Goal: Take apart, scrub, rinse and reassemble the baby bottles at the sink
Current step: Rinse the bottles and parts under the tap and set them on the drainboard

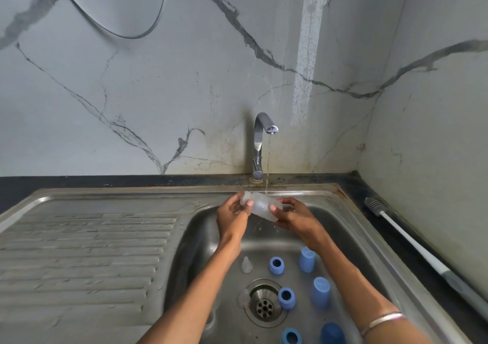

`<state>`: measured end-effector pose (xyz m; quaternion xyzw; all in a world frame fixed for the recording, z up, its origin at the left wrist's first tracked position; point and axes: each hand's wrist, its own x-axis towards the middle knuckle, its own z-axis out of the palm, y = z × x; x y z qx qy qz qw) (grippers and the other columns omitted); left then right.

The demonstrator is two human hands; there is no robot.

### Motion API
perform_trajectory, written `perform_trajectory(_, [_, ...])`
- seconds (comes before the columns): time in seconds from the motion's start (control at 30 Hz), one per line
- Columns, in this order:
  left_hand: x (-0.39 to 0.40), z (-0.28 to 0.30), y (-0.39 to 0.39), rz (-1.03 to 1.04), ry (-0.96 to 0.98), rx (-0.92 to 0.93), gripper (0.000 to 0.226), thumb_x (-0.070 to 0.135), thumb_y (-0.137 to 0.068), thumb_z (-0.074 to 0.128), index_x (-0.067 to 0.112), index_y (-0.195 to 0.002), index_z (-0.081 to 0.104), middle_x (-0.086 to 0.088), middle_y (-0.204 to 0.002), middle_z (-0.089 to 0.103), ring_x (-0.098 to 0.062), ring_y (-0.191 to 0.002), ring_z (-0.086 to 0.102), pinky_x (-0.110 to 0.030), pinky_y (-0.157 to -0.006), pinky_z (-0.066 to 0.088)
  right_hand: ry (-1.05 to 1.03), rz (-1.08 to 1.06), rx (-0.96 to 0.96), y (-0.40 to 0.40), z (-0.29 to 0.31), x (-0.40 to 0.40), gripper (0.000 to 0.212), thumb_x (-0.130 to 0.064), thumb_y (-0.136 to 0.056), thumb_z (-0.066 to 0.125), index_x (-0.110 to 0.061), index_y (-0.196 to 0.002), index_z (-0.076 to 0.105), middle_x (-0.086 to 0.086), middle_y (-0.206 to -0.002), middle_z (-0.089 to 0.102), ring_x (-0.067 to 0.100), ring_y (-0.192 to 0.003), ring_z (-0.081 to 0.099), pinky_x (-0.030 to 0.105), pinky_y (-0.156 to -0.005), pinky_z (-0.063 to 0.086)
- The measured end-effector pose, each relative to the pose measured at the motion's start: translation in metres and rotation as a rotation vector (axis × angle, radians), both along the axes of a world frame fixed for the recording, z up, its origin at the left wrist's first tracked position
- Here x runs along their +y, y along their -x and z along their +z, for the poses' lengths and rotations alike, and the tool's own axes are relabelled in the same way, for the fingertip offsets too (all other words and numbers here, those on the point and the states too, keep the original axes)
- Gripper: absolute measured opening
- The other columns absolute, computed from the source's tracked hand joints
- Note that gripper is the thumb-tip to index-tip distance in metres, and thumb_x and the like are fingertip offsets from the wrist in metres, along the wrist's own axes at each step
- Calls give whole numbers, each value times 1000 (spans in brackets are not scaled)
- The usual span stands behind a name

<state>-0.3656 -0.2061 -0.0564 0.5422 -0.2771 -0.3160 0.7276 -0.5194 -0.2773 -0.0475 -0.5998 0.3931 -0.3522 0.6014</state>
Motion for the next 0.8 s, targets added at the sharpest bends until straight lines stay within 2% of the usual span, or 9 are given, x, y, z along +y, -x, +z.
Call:
perform_trajectory(0.13, [-6,0,6,-12,2,33,28,7,-88,73,10,-116,68,-6,-103,75,-15,-95,72,-28,-85,56,98,119,186,3,1,3,59,-30,-79,82,-24,-131,56,6,-126,60,23,-107,65,33,-84,59])
perform_trajectory(0.2, [-7,0,9,-2,4,-30,20,9,-89,72,11,-108,68,-7,-104,74,-13,-94,70,-20,-81,54,132,171,251,0,4,7,59,-28,-82,79,-21,-135,55,4,-125,64,19,-105,67,27,-80,57])
perform_trajectory(0.27, [-6,0,9,-2,5,-92,17,11,-90,72,16,-106,68,-4,-104,73,-13,-97,69,-15,-79,52,118,178,254,-3,4,8,57,-28,-82,80,-18,-133,57,5,-122,67,18,-103,68,27,-83,57])
perform_trajectory(0.4, [-1,0,8,-144,-13,-163,33,14,-94,67,25,-125,64,5,-114,71,-4,-104,66,-20,-89,53,115,151,257,-5,5,10,61,-43,-74,83,-17,-125,64,1,-114,72,14,-102,70,36,-96,55])
perform_trajectory(0.47, [1,-2,9,-206,-34,-174,39,18,-94,67,32,-130,61,6,-118,71,-6,-106,67,-30,-93,56,115,155,248,-2,5,11,58,-43,-73,83,-16,-122,67,-1,-110,74,13,-99,71,38,-96,55])
perform_trajectory(0.53, [1,-4,10,-243,-58,-166,38,24,-94,67,36,-130,61,5,-121,70,-11,-111,66,-42,-95,56,74,184,206,0,8,12,54,-34,-78,82,-12,-123,64,3,-110,74,17,-97,72,38,-92,58])
perform_trajectory(0.6, [2,-3,10,-240,-73,-170,34,28,-93,69,36,-126,64,4,-120,71,-12,-111,67,-47,-95,56,-19,205,104,2,10,13,58,-24,-78,84,-13,-128,56,10,-115,70,23,-98,73,40,-86,60])
perform_trajectory(0.7, [5,0,12,-246,-75,-179,39,29,-92,71,34,-129,63,4,-117,72,-14,-107,69,-48,-92,57,-84,203,19,2,13,16,62,-13,-80,78,-18,-132,44,16,-118,68,29,-98,73,43,-87,59])
perform_trajectory(0.8, [9,6,16,-312,-127,-154,48,26,-97,65,41,-140,50,3,-119,67,-16,-101,68,-45,-82,61,-133,205,-105,0,10,15,56,-6,-82,71,-20,-131,47,20,-117,69,34,-103,71,50,-95,55])
